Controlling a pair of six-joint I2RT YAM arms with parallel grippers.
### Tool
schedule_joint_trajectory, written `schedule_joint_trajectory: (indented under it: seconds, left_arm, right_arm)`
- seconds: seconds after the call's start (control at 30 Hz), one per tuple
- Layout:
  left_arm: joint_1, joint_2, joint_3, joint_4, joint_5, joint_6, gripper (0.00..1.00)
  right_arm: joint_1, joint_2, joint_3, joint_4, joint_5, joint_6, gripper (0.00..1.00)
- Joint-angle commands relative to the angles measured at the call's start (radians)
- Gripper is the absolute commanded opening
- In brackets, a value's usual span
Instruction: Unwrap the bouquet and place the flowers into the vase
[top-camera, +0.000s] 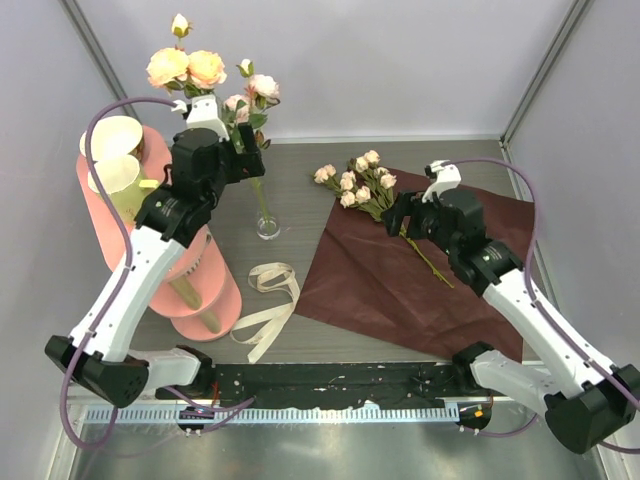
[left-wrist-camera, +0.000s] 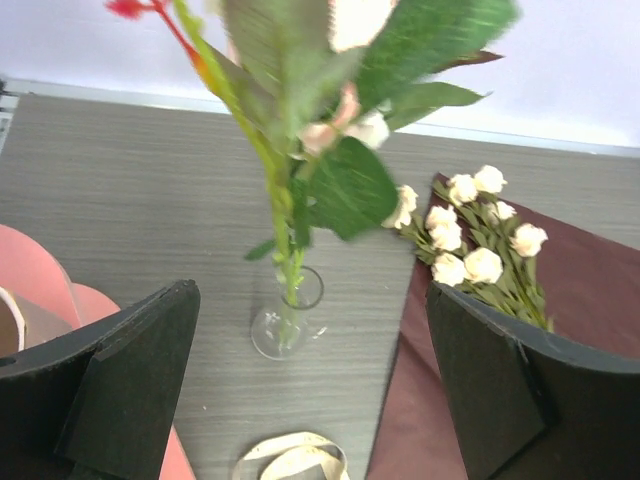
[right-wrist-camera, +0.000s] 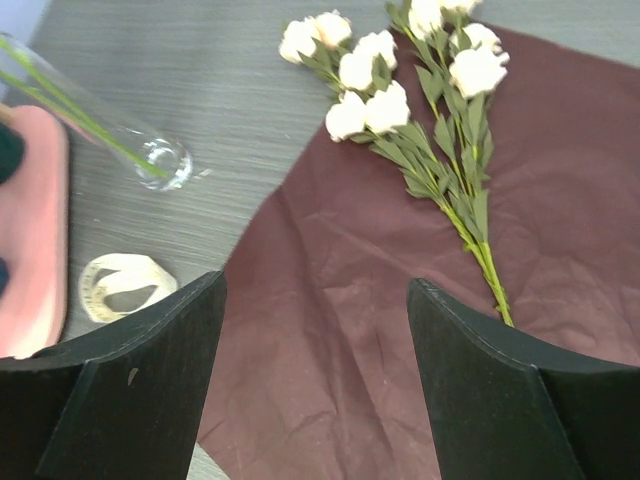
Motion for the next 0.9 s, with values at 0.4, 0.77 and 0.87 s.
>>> schedule_joint_trajectory:
  seconds: [0.4, 0.77, 0.87]
  left_arm:
    - [0.004, -0.066, 0.144, -0.22, 0.381, -0.051, 1.0]
    - [0.004, -0.193, -0.001, -0.007, 0.861, -0.183, 1.0]
    - [0.004, -0.212, -0.041, 0.038, 0.933, -0.226, 1.0]
  right_arm:
    - [-0.011, 0.302, 0.092, -0.058, 0.359, 0.005, 0.71]
    - [-0.109, 0.601, 0.135, -0.015, 0.352, -0.178, 0.39]
    - [-0.111, 0.65, 0.141, 0.01, 0.348, -0.248, 0.43]
